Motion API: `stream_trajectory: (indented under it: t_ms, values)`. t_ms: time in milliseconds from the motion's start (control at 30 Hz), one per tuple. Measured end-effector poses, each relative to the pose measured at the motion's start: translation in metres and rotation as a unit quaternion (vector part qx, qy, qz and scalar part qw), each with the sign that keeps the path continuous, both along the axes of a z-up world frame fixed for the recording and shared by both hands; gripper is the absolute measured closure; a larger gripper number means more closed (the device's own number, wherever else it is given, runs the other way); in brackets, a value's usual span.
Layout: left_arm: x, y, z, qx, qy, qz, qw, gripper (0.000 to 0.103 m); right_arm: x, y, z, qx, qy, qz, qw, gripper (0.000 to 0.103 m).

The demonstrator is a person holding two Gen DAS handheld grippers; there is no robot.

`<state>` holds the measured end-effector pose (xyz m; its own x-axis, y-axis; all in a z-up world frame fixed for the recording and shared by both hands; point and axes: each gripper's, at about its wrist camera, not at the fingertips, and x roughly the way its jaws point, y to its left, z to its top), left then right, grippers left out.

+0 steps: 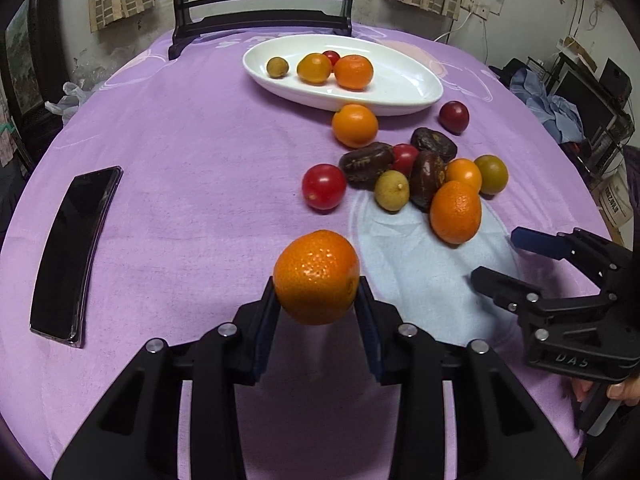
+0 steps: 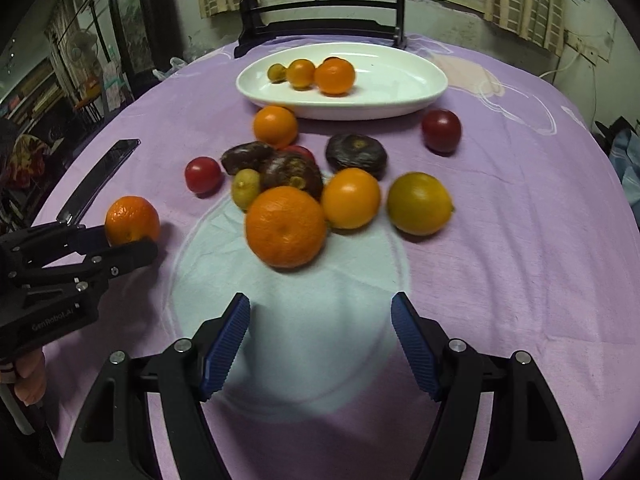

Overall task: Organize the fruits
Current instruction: 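Grasp a tangerine with the left tool while the right tool grasps another tangerine, then carry both tangerines over the white plate with both tools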

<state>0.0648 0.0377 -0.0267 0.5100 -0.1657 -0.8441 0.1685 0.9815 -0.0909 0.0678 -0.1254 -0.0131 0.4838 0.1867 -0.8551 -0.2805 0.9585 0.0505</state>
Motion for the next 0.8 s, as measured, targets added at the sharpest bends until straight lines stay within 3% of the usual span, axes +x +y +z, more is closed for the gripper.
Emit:
stream_trajectory:
  t_ms: [333,433,800]
  values:
    - [-0.001,0.016,-0.007,-0.013,0.01,0.009,0.9998,0.066,0.028,0.028,-0.006,0.014,0.012,-0.021,1.0,0.036]
    - [-0.002,0.018,-0.007,-0.013,0.01,0.011,0.9998,0.066,0.035,0.029,-0.005,0.009,0.011,-0.032,0.999,0.058]
    - [-0.004,0.011,0.002,-0.004,0.003,0.001,1.0,0.066,0.019,0.008,0.005,0.034,0.015,-0.027,0.999,0.06]
